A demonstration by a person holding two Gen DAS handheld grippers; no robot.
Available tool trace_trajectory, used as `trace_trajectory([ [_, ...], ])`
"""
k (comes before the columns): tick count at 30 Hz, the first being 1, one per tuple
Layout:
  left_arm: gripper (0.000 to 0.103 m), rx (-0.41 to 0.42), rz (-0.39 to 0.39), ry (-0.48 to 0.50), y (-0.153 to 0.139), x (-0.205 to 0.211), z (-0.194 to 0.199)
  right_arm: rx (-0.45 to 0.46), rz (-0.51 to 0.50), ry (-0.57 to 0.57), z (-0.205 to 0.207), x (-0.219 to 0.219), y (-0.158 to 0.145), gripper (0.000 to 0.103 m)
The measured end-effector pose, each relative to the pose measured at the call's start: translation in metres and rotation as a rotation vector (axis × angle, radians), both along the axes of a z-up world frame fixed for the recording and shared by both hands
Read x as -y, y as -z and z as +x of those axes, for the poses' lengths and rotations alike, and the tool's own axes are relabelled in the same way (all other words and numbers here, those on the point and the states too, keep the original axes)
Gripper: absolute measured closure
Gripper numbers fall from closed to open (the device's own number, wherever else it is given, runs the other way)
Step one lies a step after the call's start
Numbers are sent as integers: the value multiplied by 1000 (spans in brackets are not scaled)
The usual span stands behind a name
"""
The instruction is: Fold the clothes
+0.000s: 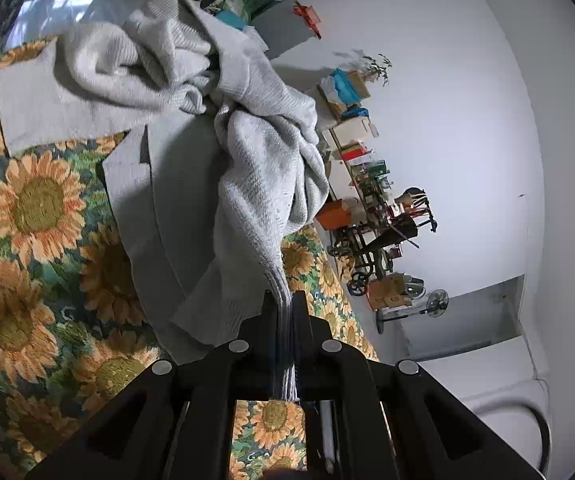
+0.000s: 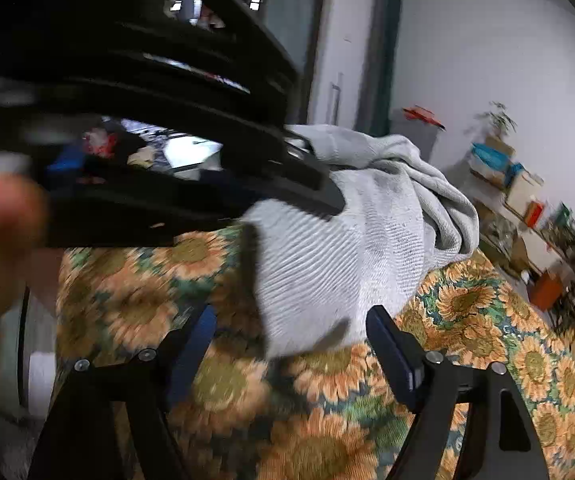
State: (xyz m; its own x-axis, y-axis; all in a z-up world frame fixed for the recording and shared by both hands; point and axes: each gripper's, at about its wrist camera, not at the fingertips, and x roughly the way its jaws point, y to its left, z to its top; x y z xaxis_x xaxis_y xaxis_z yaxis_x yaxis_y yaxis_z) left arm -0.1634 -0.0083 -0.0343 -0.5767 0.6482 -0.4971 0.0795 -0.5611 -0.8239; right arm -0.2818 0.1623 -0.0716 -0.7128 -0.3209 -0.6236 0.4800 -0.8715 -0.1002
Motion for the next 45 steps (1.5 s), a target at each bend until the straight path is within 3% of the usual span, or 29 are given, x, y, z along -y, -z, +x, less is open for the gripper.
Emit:
trace_trajectory([
  [1, 97, 1, -3, -2, -1, 1, 0, 11, -23, 23, -7, -2, 1, 68],
  [3, 99, 35, -17, -3, 2, 4, 3, 44, -73, 102, -19, -10, 3, 89],
  [4, 99, 56, -26, -1, 4, 5, 5, 47, -86, 154, -21, -16, 3, 94],
  [6, 99, 105, -40, 10, 10, 0, 8, -12, -79, 214, -16, -26, -3, 95],
  [9, 99, 112, -20, 51, 12, -21, 15, -89, -78, 278, -5, -44, -15, 96],
  [17, 99, -32, -6, 202, -39, -98, 58, -208, -204, 424, 44, -126, -63, 97],
  [22, 99, -114, 6, 291, -76, -141, 109, -303, -276, 492, 100, -169, -98, 98],
  [26, 99, -172, -12, 392, -102, -186, 150, -381, -273, 556, 155, -201, -116, 98],
  [32, 99, -215, 7, 603, -120, -266, 223, -471, -266, 758, 263, -271, -131, 102],
  [34, 99, -209, 12, 688, -111, -297, 245, -456, -249, 827, 293, -300, -129, 102],
  [36, 99, -176, -16, 722, -96, -323, 254, -384, -199, 853, 303, -316, -118, 101],
  [41, 96, -47, -145, 639, -52, -336, 244, -184, -85, 867, 289, -323, -67, 101],
  [43, 81, -33, -198, 572, -44, -319, 228, -121, -87, 885, 288, -334, -52, 101],
  [45, 63, -78, -299, 444, -46, -287, 216, -77, -103, 892, 287, -344, -45, 96],
])
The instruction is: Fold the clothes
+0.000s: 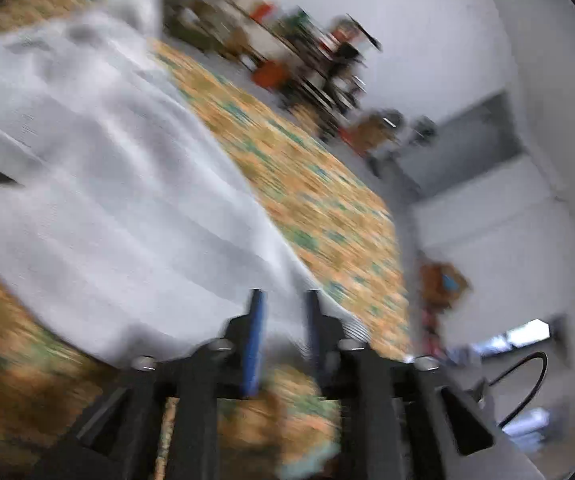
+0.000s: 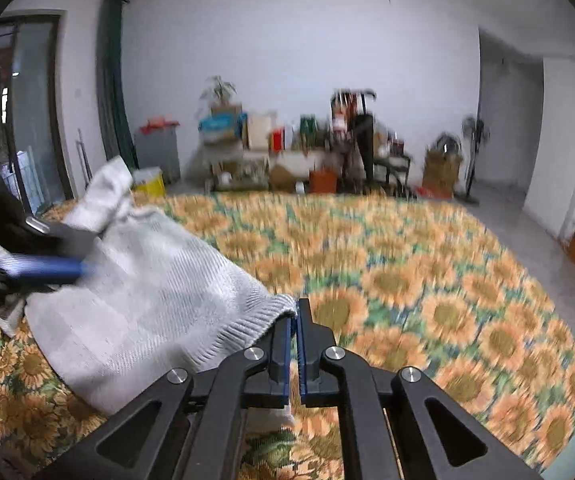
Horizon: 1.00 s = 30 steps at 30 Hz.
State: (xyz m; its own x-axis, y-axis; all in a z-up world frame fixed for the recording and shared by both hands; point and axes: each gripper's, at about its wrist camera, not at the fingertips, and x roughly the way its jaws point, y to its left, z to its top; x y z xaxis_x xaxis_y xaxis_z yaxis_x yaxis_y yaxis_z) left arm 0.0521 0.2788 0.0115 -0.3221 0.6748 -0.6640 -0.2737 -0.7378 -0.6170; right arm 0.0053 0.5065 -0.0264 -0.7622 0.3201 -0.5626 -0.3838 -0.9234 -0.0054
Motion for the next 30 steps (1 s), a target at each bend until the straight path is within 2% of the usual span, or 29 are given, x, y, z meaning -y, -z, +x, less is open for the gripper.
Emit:
trace_trajectory([
  [1, 55, -55, -46, -71, -3, 18, -4, 4, -1, -5, 1, 0, -1, 95],
  [2, 52, -106, -86, -137, -5, 34, -9, 0, 13, -7, 3, 3, -3, 94],
  [4, 43, -204, -164, -260, -11, 64, -18, -22, 49, -28, 4, 14, -11, 70],
  [6, 43, -240, -223, -346, -11, 90, -27, -54, 76, -55, -2, 29, -16, 66],
  [10, 43, -203, -250, -456, -5, 139, -45, -55, 94, -162, -35, 66, -15, 61],
  [17, 43, -143, -299, -571, 20, 209, -82, 44, 90, -390, -101, 149, 16, 56],
  [19, 43, -119, -314, -587, 24, 227, -85, 60, 76, -442, -113, 165, 25, 50],
  [24, 43, -43, -308, -594, 38, 243, -100, 85, 102, -526, -131, 198, 34, 47],
  [28, 43, 9, -308, -585, 51, 251, -111, 109, 117, -569, -141, 213, 37, 39],
  [30, 37, 38, -298, -578, 57, 252, -113, 126, 119, -589, -143, 219, 42, 38],
])
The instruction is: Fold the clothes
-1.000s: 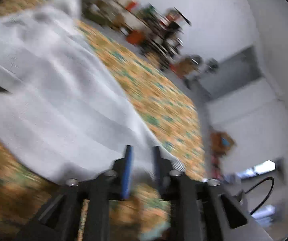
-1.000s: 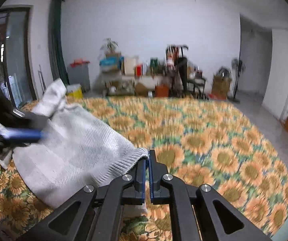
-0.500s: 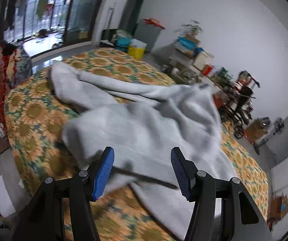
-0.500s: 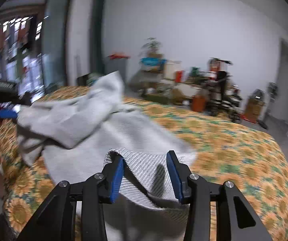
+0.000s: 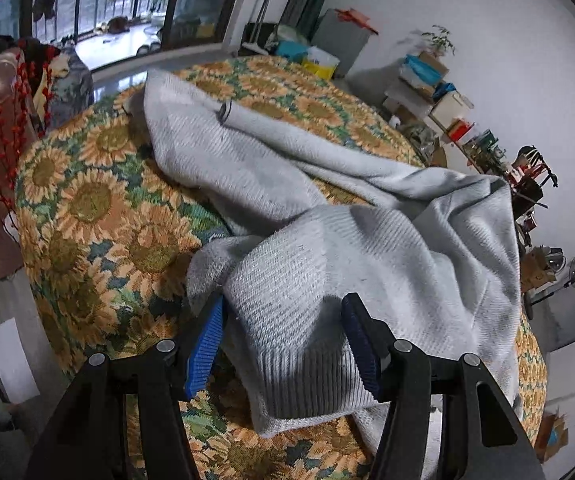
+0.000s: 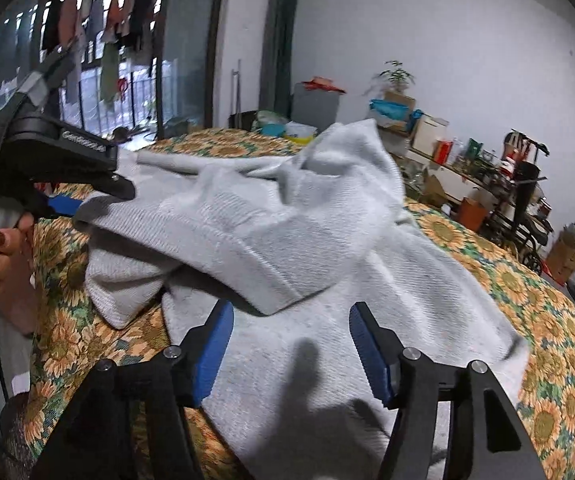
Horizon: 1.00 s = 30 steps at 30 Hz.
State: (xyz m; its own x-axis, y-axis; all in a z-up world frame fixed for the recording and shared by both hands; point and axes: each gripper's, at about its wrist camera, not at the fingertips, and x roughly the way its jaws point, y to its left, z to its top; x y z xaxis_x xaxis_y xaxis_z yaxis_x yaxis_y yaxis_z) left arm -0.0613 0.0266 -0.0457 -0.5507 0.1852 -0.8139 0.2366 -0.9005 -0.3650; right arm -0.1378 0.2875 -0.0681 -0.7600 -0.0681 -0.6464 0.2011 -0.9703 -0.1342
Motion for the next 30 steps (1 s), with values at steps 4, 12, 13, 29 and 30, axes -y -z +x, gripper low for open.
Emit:
trace_trajectory([
  [4, 60, 36, 84, 23, 14, 3, -2, 30, 19, -32, -2, 11, 8, 37],
  [12, 89, 33, 209, 68, 10, 11, 12, 11, 28, -2, -10, 12, 2, 31],
  [13, 89, 33, 234, 72, 9, 14, 15, 2, 24, 24, -13, 8, -1, 30],
  [29, 90, 14, 257, 130, -5, -5, 62, 117, -333, 97, -81, -31, 4, 92],
  [30, 90, 9, 251, 142, -8, -8, 67, 74, -302, 92, -76, -29, -3, 95],
])
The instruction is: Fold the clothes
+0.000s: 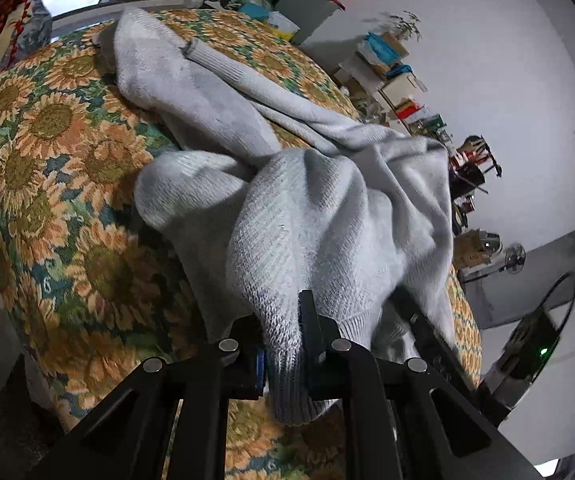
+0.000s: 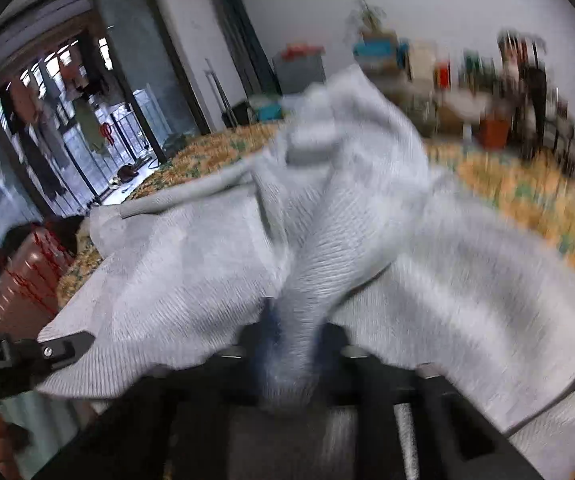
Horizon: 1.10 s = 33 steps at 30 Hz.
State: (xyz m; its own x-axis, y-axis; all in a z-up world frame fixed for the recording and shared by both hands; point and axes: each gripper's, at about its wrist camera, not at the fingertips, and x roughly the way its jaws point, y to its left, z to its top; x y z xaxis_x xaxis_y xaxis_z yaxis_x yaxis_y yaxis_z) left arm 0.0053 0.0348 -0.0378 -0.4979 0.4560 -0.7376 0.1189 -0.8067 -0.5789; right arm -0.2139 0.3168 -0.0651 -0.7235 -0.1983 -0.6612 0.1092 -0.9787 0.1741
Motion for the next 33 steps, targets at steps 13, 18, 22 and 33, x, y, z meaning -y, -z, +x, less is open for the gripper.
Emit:
trace_trajectory([
  [13, 90, -180, 283, 448, -67, -140, 85, -398, -3, 353, 136, -133, -133, 100],
  [18, 90, -156, 309, 652, -69, -243, 126, -410, 71, 600, 197, -209, -140, 100],
  [22, 88, -19, 318, 774, -46, -308, 128, -263, 111, 773, 221, -268, -100, 100],
  [33, 32, 44, 216, 364, -19, -200, 46, 46, 90, 749, 237, -243, -5, 40],
])
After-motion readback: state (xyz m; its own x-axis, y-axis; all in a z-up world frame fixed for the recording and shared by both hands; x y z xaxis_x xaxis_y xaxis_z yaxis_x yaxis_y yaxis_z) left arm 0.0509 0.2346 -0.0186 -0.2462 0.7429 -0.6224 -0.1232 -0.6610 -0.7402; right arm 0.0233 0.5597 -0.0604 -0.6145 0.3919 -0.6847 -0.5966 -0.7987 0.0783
